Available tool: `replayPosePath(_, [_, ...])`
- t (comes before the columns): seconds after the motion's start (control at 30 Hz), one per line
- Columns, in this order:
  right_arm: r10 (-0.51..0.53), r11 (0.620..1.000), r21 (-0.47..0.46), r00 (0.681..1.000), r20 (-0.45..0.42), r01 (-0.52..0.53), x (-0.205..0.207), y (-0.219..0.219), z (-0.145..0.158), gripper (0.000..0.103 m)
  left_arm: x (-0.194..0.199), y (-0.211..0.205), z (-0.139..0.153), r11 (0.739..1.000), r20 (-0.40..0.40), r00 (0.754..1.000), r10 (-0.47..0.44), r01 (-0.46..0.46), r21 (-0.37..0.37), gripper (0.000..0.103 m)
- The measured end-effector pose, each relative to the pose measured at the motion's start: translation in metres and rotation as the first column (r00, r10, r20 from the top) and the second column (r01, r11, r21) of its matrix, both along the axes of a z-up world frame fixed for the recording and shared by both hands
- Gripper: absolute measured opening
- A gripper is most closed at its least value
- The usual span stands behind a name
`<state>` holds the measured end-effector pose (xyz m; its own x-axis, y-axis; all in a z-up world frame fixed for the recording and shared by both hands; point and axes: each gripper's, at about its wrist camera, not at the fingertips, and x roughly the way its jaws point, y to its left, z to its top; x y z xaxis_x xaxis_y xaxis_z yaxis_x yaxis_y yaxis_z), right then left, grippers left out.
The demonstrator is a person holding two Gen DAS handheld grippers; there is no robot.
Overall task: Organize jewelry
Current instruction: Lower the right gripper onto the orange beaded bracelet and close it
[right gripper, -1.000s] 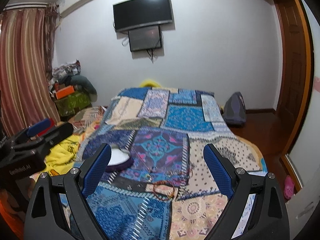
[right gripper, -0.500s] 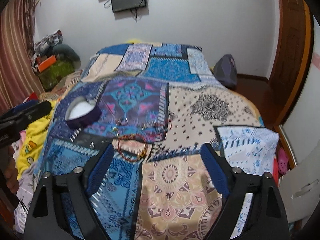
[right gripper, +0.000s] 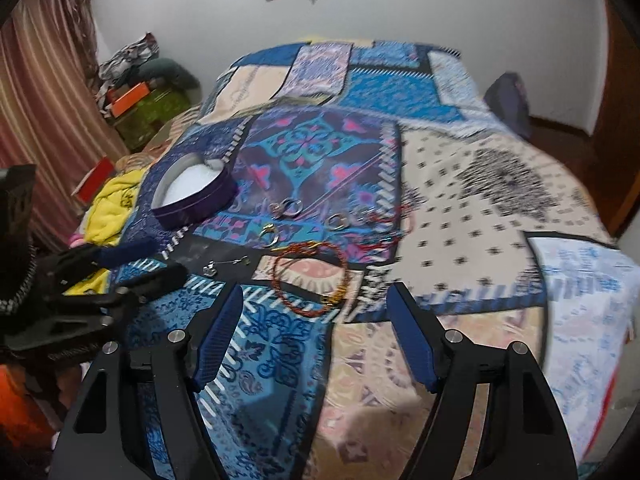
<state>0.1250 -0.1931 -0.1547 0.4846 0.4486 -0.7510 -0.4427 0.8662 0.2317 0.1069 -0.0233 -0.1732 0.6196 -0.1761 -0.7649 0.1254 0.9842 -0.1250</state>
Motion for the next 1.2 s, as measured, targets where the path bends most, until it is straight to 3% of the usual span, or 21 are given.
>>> replayPosePath(0.17, [0.037, 0.999, 0.02, 0.996, -0.077, -0.036, 0.016, 0.009, -0.018, 0.071, 0.01, 0.001, -0.015, 0.999, -0.058, 0.998, -0.018, 0.016, -0.035, 0.039])
replayPosePath(0.27, [0.047, 0.999, 0.031, 0.993, -0.107, -0.044, 0.023, 0.011, -0.026, 0.071, 0.014, 0.002, -0.021, 0.998, -0.076, 0.997, -0.026, 0.021, -0.059, 0.036])
replayPosePath(0.5, [0.046, 0.999, 0.0, 0.996, -0.074, -0.046, 0.027, 0.019, -0.024, 0.071, 0.021, -0.003, -0.029, 0.997, -0.093, 0.994, -0.055, 0.049, -0.067, 0.021])
replayPosePath(0.97, [0.078, 0.997, 0.02, 0.993, -0.085, -0.077, 0.036, 0.028, -0.023, 0.071, 0.029, -0.001, -0.033, 0.998, -0.097, 0.995, -0.026, 0.019, -0.065, 0.015])
replayPosePath(1.2, [0.054, 0.997, -0.04, 0.993, -0.104, -0.058, 0.044, 0.033, -0.035, 0.067, 0.029, -0.001, -0.033, 0.999, -0.088, 0.996, -0.025, 0.021, -0.051, 0.016])
